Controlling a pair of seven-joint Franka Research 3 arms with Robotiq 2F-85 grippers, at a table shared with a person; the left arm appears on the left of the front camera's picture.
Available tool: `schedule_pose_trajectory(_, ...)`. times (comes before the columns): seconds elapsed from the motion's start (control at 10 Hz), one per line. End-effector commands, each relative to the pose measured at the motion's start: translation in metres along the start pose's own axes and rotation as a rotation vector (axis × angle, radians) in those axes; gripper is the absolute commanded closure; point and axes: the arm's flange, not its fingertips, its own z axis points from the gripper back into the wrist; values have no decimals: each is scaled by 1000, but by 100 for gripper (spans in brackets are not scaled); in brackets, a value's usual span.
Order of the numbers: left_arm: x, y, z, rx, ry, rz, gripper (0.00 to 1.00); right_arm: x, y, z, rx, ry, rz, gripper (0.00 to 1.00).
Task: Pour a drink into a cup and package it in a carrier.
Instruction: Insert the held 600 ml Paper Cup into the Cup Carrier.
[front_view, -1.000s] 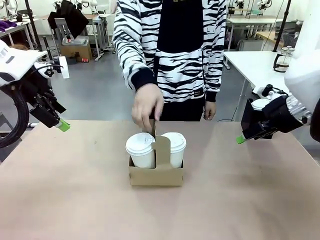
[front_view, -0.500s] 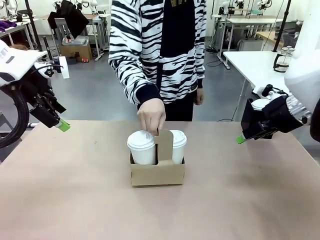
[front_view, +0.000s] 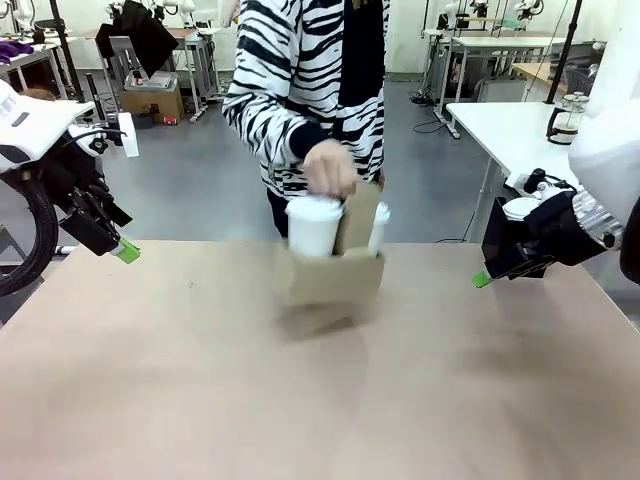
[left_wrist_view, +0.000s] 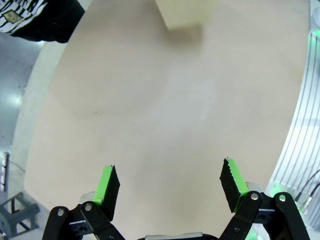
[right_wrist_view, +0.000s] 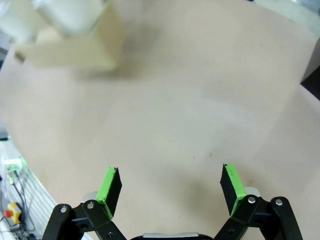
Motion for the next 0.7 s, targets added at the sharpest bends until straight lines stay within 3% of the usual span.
schedule_pose_trajectory(0.0,1,0,1,-8,-7,16,0,0,-1,0,21,-26,14,0)
schedule_pose_trajectory(0.6,1,0,1,-8,-7,16,0,0,-1,0,21,-26,14,0)
